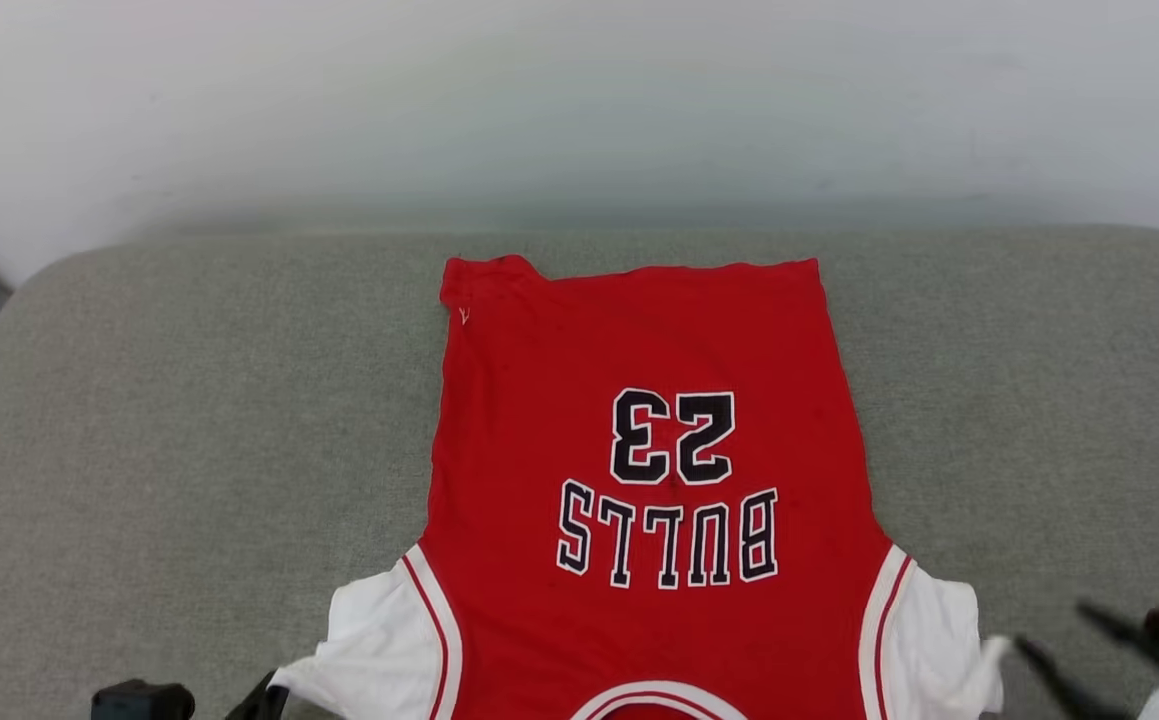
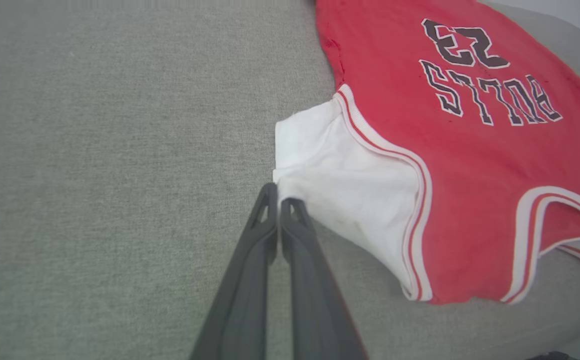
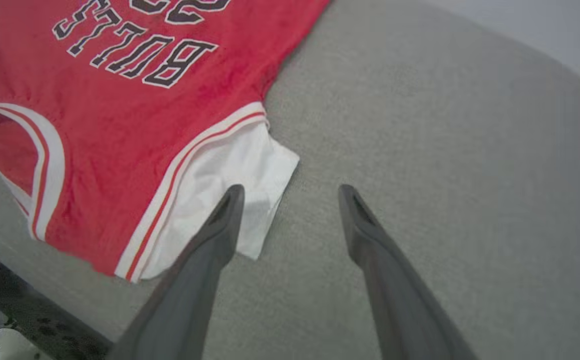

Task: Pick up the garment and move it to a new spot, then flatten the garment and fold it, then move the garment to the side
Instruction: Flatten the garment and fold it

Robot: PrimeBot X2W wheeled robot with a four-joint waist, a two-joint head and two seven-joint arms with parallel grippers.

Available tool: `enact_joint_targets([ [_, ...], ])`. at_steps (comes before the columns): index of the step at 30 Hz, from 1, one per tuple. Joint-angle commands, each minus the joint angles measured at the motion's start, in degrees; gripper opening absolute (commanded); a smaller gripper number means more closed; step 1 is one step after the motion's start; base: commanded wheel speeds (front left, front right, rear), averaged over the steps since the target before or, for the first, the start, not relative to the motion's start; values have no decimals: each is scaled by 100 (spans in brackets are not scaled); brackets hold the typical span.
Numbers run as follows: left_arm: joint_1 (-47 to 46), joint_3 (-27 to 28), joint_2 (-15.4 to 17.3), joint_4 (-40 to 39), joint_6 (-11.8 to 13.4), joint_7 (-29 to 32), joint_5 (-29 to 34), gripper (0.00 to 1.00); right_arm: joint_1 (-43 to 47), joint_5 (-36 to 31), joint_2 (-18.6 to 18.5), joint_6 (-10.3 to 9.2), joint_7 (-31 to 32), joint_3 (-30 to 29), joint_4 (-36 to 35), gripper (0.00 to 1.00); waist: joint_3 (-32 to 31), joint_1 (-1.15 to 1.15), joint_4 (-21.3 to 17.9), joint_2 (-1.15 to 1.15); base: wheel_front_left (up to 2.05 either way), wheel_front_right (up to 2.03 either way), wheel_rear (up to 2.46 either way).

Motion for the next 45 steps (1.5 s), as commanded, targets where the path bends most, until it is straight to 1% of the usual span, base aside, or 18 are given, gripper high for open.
enact_joint_targets([
  [1, -90, 13, -9, -35, 34, -14, 90, 0, -202, -44, -19, -4, 23, -136, -118, 100, 76, 0, 24, 0, 0, 0, 0],
  [3, -201, 40, -50, -105, 53, -14, 206, 0, -458, -98, -54, -4, 113, -427, -325, 100, 196, 0, 66, 0, 0, 0, 0],
  [7, -431, 127, -137, -282, 73, -14, 442, 0, -1329, -310, -150, -4, 328, -973, -693, 100, 553, 0, 199, 0, 0, 0, 0],
  [10, -604, 202, -201, -414, 68, -14, 644, 0, -2180, -342, -137, -4, 658, -1157, -786, 100, 855, 0, 348, 0, 0, 0, 0],
  [13, -784, 291, -272, -565, 55, -14, 818, 0, -3102, -236, -211, -4, 1194, -1141, -750, 100, 1211, 0, 523, 0, 0, 0, 0],
  [17, -970, 385, -399, -745, 25, -14, 1006, 0, -4347, 17, -295, -4, 2199, -688, -384, 100, 1665, 0, 751, 0, 0, 0, 0],
  [22, -1226, 478, -580, -961, -50, -14, 1220, 0, -5741, 640, -274, -4, 3867, -75, 309, 100, 2228, 0, 1057, 0, 0, 0, 0],
  [24, -1323, 539, -640, -1026, -73, -14, 1311, 0, -6207, 699, -290, -3, 4566, 87, 556, 100, 2444, 0, 1173, 0, 0, 0, 0],
  [26, -1408, 592, -723, -1103, -95, -14, 1397, 0, -6623, 662, -178, -3, 5193, 134, 856, 100, 2670, 0, 1279, 0, 0, 0, 0],
  [28, -1471, 668, -792, -1163, -134, -14, 1468, 0, -6958, 522, -70, -3, 5639, 208, 1047, 100, 2865, 0, 1372, 0, 0, 0, 0],
  [32, -1568, 753, -939, -1274, -213, -14, 1624, 0, -7485, 221, 110, -3, 6237, 164, 1450, 100, 3236, 0, 1536, 0, 0, 0, 0],
  [37, -1695, 782, -1073, -1346, -336, -14, 1808, 0, -7819, -188, 287, -3, 6429, 141, 1837, 100, 3601, 0, 1708, 0, 0, 0, 0],
  [40, -1728, 831, -1138, -1400, -391, -14, 1863, 0, -7755, -297, 357, -3, 6420, 115, 2034, 100, 3750, 0, 1771, 0, 0, 0, 0],
  [43, -1706, 876, -1267, -1444, -461, -14, 1794, 0, -7441, -303, 362, -3, 6456, 179, 2220, 100, 3822, 0, 1816, 0, 0, 0, 0],
  [45, -1714, 909, -1238, -1407, -460, -14, 1866, 0, -7203, -275, 345, -2, 6492, 200, 2312, 100, 3835, 0, 1839, 0, 0, 0, 0],
])
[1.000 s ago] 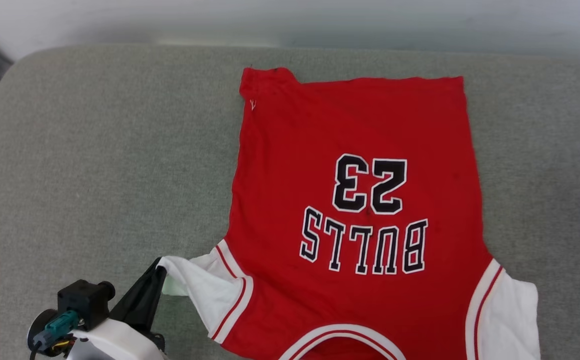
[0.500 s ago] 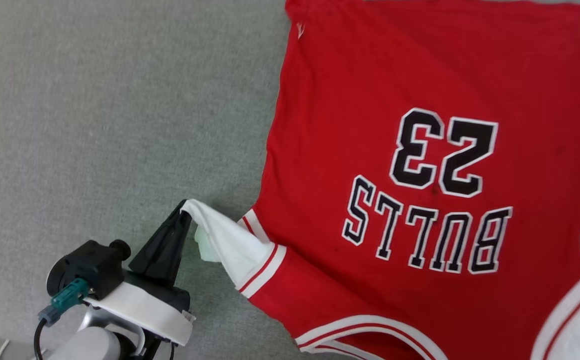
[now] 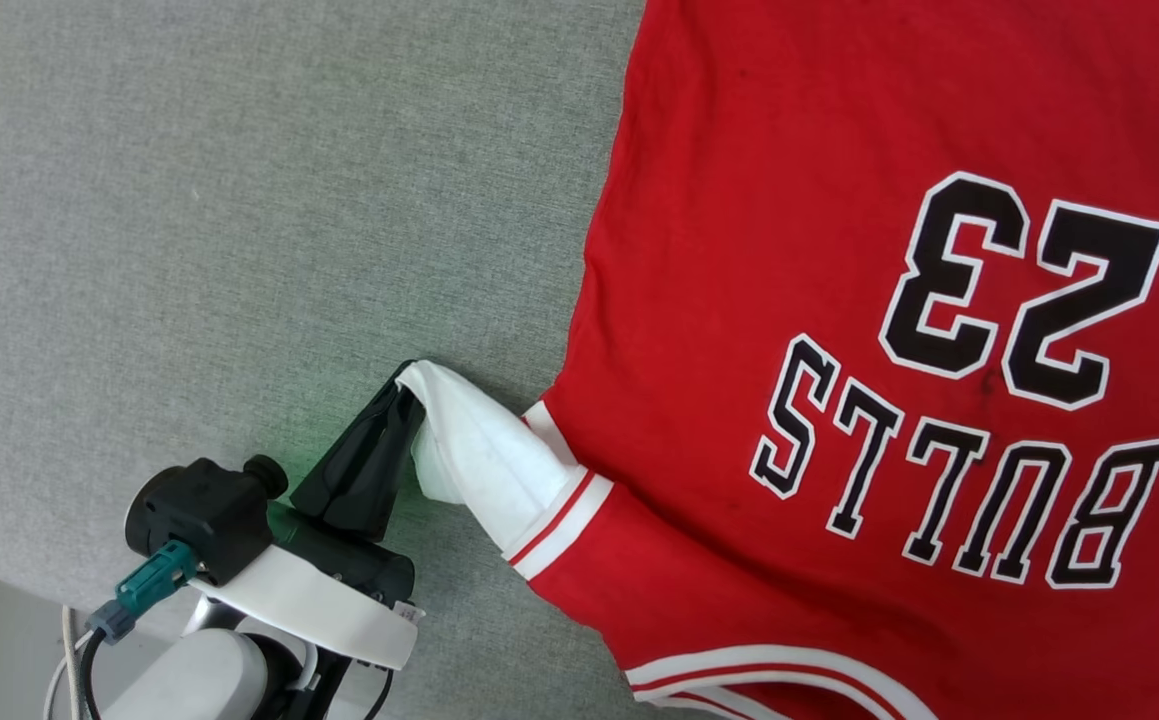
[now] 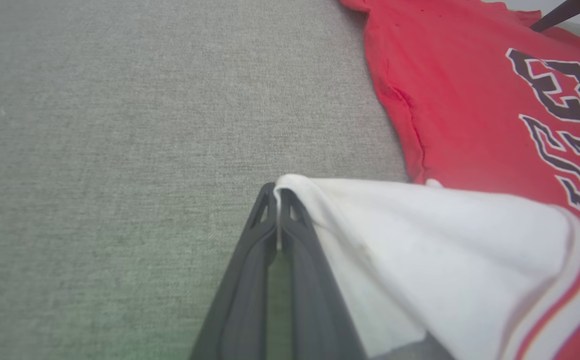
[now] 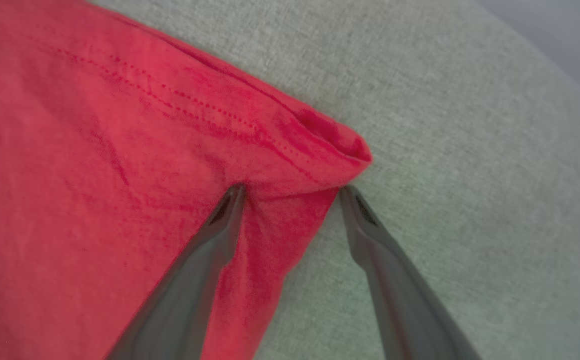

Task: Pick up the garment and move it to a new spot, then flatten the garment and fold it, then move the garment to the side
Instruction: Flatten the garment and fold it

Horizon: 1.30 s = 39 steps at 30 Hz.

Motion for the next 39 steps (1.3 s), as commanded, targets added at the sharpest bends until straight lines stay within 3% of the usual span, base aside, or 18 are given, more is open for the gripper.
enact_joint_targets([
  [1, -40, 37, 25, 28, 3, -14, 62, 0, 514, 32, 50, 0, 129, 159, 228, 25, 25, -1, 38, 0, 0, 0, 0],
  [2, -38, 51, 4, 34, -2, -14, 66, 0, 569, 46, 13, 0, 123, 199, 190, 0, 19, -1, 40, 0, 0, 0, 0],
  [13, 251, 175, 16, 139, 81, -13, 120, 0, 352, 254, 160, -1, -676, -243, 2, 0, -687, -1, -217, 0, 0, 0, 0],
  [19, 514, 167, 108, 138, 232, 62, 95, 0, 988, 667, -264, -1, -1013, -56, -314, 0, -1411, -1, -487, 0, 0, 0, 0],
  [26, 873, 205, 254, 92, 451, 179, 18, 0, 2495, 1407, -1156, -1, -1301, 255, -1367, 0, -2127, -1, -831, 0, 0, 0, 0],
  [31, 1177, 255, 369, 56, 603, 220, -32, 0, 3954, 1835, -1696, -1, -1632, 158, -2027, 0, -2505, -1, -1067, 0, 0, 0, 0],
  [36, 1430, 322, 462, 10, 715, 217, -103, 0, 5534, 2074, -1904, -2, -2018, -110, -2304, 0, -2738, -1, -1249, 0, 0, 0, 0],
  [39, 1525, 356, 513, 6, 737, 206, -130, 0, 6397, 2159, -1838, -1, -2262, -307, -2326, 0, -2781, -1, -1320, 0, 0, 0, 0],
])
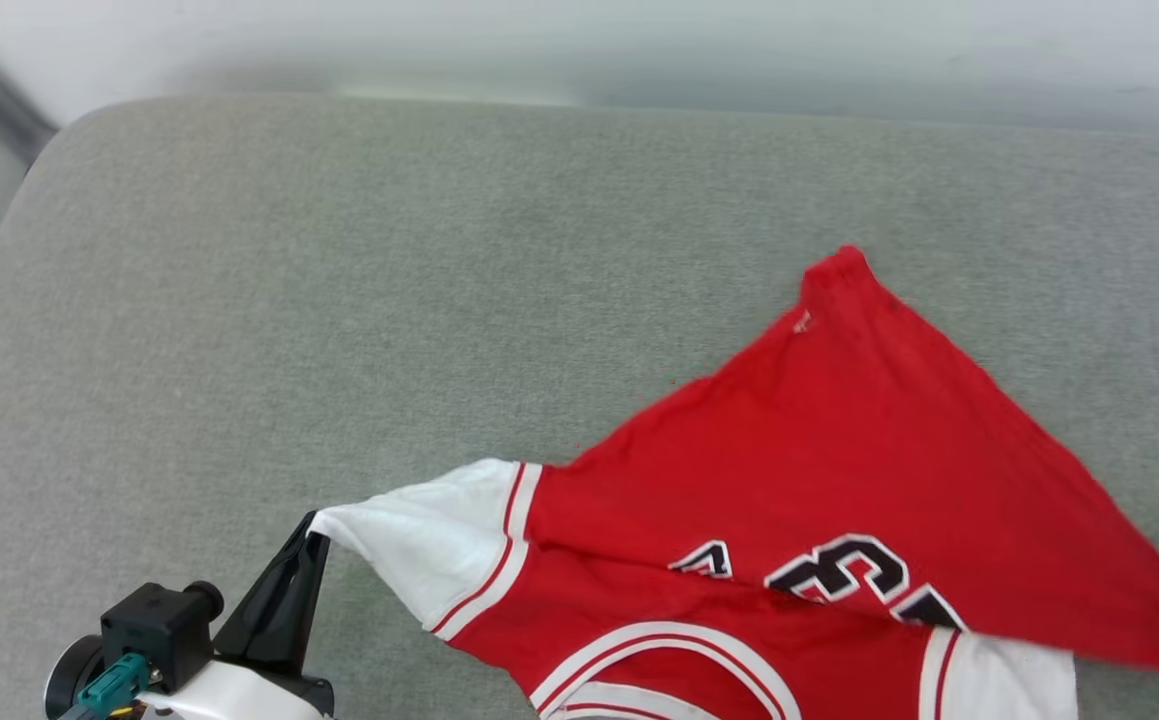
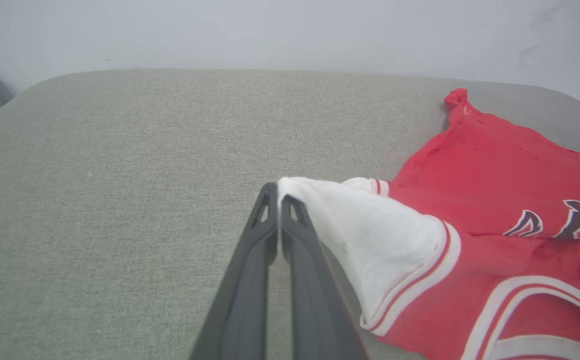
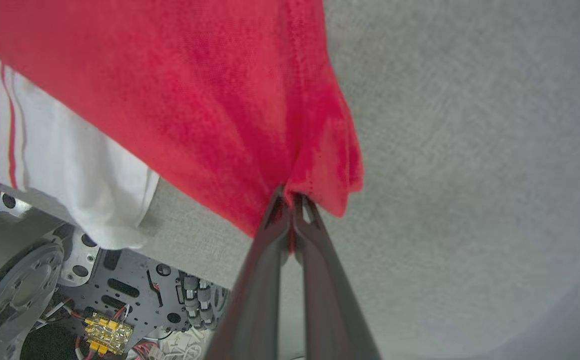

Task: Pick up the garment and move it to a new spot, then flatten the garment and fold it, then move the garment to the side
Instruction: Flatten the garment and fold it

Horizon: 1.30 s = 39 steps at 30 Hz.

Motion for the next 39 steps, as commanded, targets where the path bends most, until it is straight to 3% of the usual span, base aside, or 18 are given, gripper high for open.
enact_joint_targets([
  [1, 81, 37, 40, -9, 30, -22, -14, 0, 512, 52, 95, -2, -156, -121, -4, 0, -75, 1, -119, 0, 0, 0, 0],
  [10, 80, 71, 80, 37, -18, -56, -55, 0, 1545, -21, 534, -2, -522, -324, -8, 3, 1, 1, -263, 0, 0, 0, 0],
  [11, 73, 76, 82, 45, -25, -58, -59, 0, 1525, -39, 570, -2, -564, -379, -37, 31, 1, 1, -276, 0, 0, 0, 0],
  [12, 71, 80, 87, 56, -27, -61, -61, 0, 1465, -66, 594, -2, -610, -442, -60, 100, 0, 1, -290, 0, 0, 0, 0],
  [21, -38, 35, 62, 83, -76, -75, -21, 0, 481, -71, 373, -2, -806, -1184, -616, 100, 67, 1, -243, 0, 0, 0, 0],
  [25, -186, -11, 19, 93, -140, -73, 38, 0, -359, -174, 207, -2, -688, -1125, -859, 100, 219, 1, -124, 0, 0, 0, 0],
  [29, -389, -83, -54, 115, -215, -77, 94, 0, -1366, -288, 156, -2, -323, -656, -959, 100, 419, 1, 34, 0, 0, 0, 0],
  [34, -656, -153, -158, 138, -331, -111, 196, 0, -2830, -665, 518, -2, 376, 425, -554, 100, 752, 1, 266, 0, 0, 0, 0],
  [39, -864, -196, -248, 129, -400, -133, 291, 0, -3802, -987, 970, -2, 686, 1214, 106, 100, 1055, 1, 472, 0, 0, 0, 0],
])
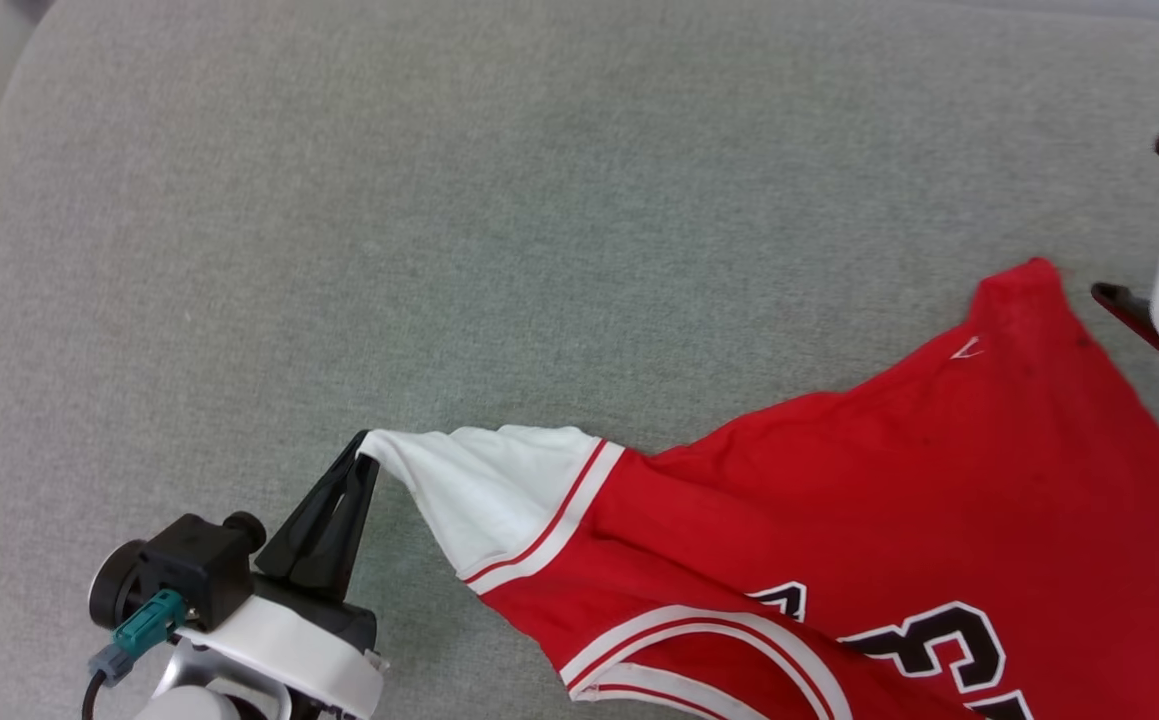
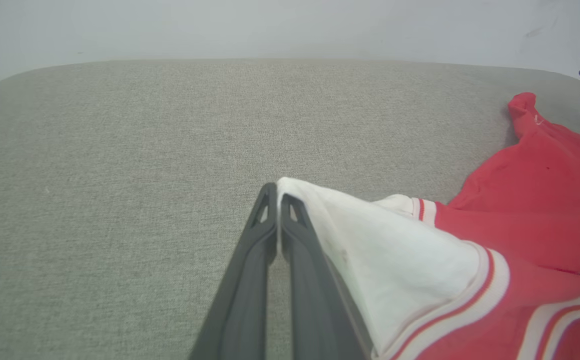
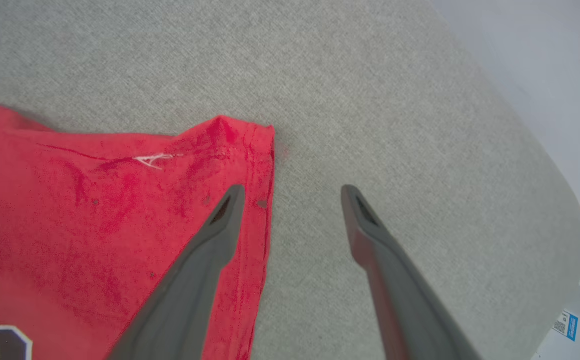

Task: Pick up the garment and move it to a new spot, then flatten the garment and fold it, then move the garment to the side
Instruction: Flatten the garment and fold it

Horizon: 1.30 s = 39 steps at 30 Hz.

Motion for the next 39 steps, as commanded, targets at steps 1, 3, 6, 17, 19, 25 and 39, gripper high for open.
enact_joint_targets([
  [1, -119, -3, -48, -11, -33, -37, 43, 0, -226, -86, 114, -2, 30, 152, 159, 100, 203, -1, 165, 0, 0, 0, 0],
  [3, -198, -25, -85, -11, -64, -44, 81, 0, -438, -158, 259, -2, 66, 376, 463, 100, 326, -1, 238, 0, 0, 0, 0],
  [6, -310, -57, -162, 1, -105, -56, 117, 0, -664, -267, 356, -2, 39, 728, 822, 100, 493, -1, 334, 0, 0, 0, 0],
  [17, -465, -34, -304, 200, -192, -97, 157, 0, -595, -66, 455, -1, -291, 1548, 1639, 0, 631, -1, 341, 0, 0, 0, 0],
  [19, -468, -14, -319, 238, -209, -100, 153, 0, -672, -28, 427, -3, -485, 1499, 1669, 0, 558, -1, 295, 0, 0, 0, 0],
  [25, -528, 55, -228, 249, -220, -114, 245, 0, -901, 120, 434, -3, -1251, 1350, 1553, 0, 187, -1, 130, 0, 0, 0, 0],
  [39, -1878, 450, 26, -15, -354, 120, 407, 0, -1035, -118, 530, -3, -3263, 417, 1185, 0, -535, -1, -432, 0, 0, 0, 0],
])
